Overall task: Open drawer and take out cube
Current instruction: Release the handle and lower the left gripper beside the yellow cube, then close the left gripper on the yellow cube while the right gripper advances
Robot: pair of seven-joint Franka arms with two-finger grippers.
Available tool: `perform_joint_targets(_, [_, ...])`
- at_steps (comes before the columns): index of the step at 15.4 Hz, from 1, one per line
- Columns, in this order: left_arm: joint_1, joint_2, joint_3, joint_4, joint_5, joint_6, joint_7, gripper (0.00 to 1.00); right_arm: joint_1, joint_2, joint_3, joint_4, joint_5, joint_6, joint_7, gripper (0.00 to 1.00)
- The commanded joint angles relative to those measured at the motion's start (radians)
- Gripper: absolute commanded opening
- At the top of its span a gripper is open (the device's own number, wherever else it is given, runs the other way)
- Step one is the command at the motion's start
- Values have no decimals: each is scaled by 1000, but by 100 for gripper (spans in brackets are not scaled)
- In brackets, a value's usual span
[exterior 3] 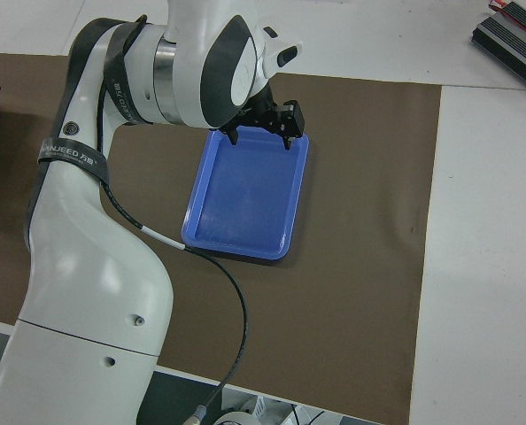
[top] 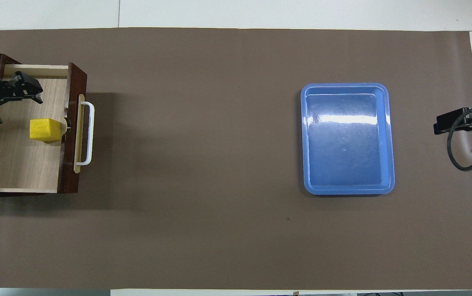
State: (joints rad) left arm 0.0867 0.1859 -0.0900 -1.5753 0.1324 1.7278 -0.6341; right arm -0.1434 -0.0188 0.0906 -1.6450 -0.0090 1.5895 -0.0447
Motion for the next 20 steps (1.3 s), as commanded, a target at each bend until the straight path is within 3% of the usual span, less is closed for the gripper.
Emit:
perform_joint_targets(1, [38,-20,-10,-60,-14,48,-290,100,-22,-17,11,-18,37,-6,-34,100])
perform_joint_targets(6, [36,-89,-13,-236,-22,197,-792,100,-22,-20,9,-29,58,-6,-27,100])
perform_joint_targets(10, [54,-137,-11,-345,-22,225,-860,100,-19,-47,9,-81,73,-5,51,100])
perform_joint_targets(17, [82,-166,-11,-449,-65,346,-908,100,57,-139,21,-278,225,59,452,100])
perform_joint_targets(20, [91,-164,-13,-454,-94,357,-909,100,91,-147,21,-318,277,75,584,100])
